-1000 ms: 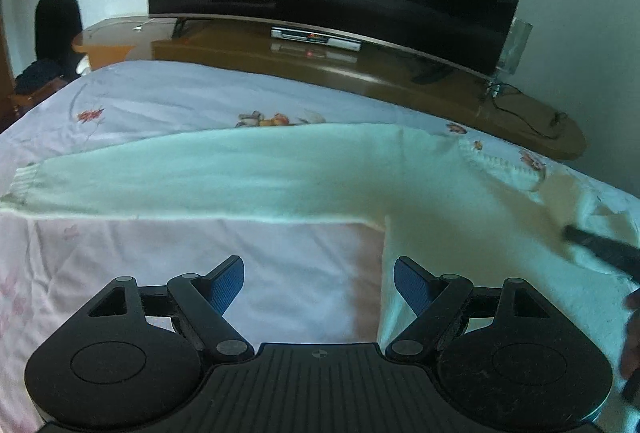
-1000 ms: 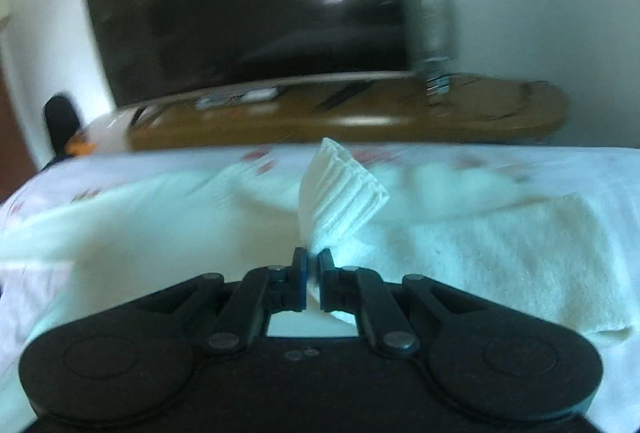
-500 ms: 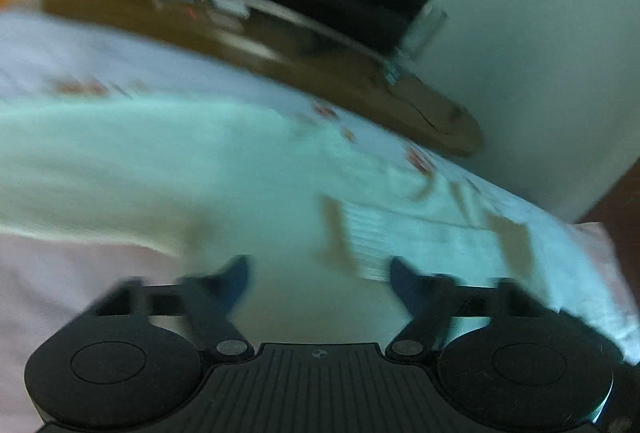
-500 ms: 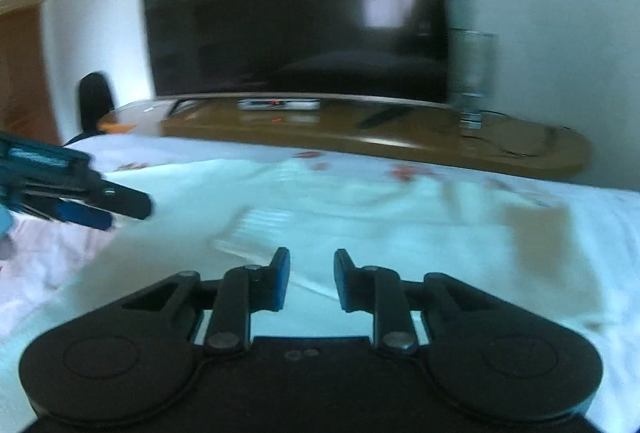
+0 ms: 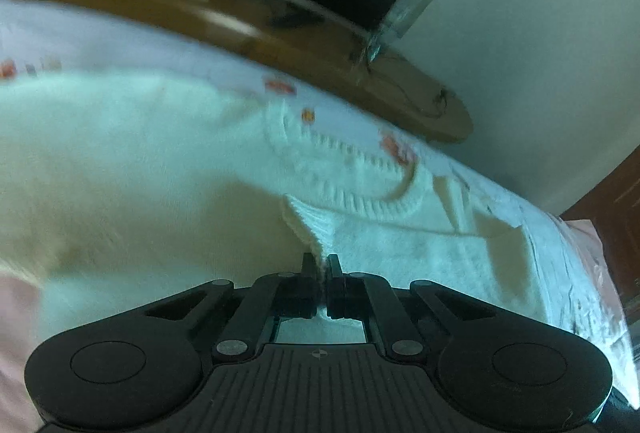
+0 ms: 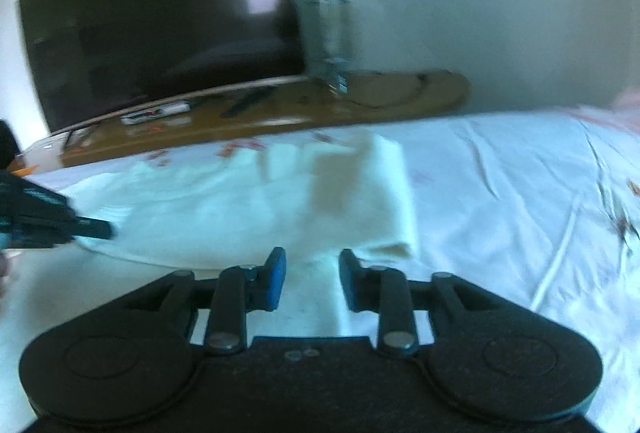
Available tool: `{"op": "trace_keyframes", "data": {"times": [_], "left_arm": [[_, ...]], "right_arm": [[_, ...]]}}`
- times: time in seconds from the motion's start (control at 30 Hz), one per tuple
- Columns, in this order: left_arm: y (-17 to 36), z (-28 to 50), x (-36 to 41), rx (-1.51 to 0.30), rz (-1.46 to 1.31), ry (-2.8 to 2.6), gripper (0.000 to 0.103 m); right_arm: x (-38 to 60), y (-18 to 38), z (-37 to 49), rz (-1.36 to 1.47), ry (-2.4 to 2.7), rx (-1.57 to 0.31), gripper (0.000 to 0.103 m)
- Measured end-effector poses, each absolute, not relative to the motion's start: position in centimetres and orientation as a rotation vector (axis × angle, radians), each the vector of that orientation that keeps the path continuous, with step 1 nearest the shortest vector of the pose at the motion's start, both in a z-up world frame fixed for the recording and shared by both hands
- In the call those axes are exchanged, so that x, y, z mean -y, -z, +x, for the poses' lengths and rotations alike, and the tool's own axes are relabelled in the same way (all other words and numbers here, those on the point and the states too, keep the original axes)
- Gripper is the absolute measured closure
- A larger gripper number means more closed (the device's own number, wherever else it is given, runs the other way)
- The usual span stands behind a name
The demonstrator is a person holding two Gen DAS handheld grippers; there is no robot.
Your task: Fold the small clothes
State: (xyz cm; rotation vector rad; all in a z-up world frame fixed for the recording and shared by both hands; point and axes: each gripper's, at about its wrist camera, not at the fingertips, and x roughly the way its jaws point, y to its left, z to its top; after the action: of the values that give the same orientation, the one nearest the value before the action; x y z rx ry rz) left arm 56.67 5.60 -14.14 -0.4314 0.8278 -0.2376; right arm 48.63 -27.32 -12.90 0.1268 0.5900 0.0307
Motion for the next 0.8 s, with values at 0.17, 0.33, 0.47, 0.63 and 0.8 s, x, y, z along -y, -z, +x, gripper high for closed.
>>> {"op": "trace_keyframes", "data": {"times": [0.17,0.33,0.47,0.63,0.8], "left_arm": [[12.1,56.4,-8.7,-0.788,-0.408,0.232,0.099],[12.0,56.6,-12.3,-0.78,-0.408,0.187,0.099],[13.1,56.5,-14.2,-0.806,-0.4,0.156,0.099],[14.3,56.4,-15.1,-0.818,-0.399,0.134,0.099],[14.9,56.3,-15.5,-0.827,-0.397,0.132,0.099]], "right_arm": [[28.3,13.9,49.5,0.15,-0.006,-0.627,0.072],[27.8,14.7,50.6,0.146,-0.016,-0.659,0.072],[27.7,14.8,50.9,0.135,-0.012,-0.659,0.072],[27.9,14.6,51.2,0.144,-0.017,-0.65,0.076],[28.0,14.7,51.6,0.154,-0.034,-0.654,0.092]]}}
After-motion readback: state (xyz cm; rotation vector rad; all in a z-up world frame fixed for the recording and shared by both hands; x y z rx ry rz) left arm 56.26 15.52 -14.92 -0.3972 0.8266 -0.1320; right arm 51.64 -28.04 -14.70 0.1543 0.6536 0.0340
